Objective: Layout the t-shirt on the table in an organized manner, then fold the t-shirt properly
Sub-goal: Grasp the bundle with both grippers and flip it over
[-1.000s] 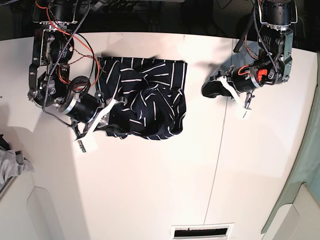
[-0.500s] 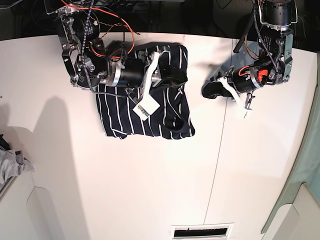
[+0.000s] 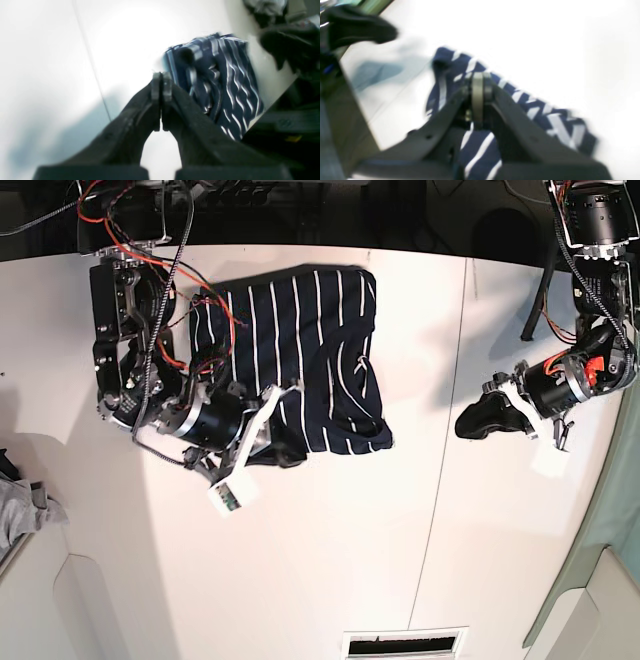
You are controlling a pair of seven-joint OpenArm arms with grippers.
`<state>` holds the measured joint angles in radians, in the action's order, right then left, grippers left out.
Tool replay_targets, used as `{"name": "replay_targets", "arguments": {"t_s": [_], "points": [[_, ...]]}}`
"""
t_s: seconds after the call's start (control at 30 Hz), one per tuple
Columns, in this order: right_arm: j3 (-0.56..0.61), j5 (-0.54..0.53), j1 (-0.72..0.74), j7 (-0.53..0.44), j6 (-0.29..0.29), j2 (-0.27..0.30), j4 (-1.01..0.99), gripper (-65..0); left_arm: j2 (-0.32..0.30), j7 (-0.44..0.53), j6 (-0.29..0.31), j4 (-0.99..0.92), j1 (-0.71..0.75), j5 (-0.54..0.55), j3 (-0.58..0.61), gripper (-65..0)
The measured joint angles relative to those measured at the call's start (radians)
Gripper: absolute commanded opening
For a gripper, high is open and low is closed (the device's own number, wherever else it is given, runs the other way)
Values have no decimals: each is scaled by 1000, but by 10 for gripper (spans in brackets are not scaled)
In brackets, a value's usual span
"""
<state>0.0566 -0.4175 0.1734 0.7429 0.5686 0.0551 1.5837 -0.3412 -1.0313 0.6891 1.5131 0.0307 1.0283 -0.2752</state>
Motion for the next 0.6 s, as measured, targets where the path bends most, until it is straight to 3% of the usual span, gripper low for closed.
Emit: {"name": "replay_targets", "arguments": {"t_s": [0.17,0.3,0.47,0.6], "points": [[-51,-1,112,-25,0,0,-151,-650,9,-31,0,111,8,27,109,-650],[-52,14,177,-79,-2,0,-317,-650,63,-26,0,142,14,14,256,-650],[-34,127,232,-206,11,0,-514,-650,145,-14,0,142,61,-100,426,-650],[54,175,276,-220,9,0,-621,-650,197,136,0,140,93,-280,503,-650]]}}
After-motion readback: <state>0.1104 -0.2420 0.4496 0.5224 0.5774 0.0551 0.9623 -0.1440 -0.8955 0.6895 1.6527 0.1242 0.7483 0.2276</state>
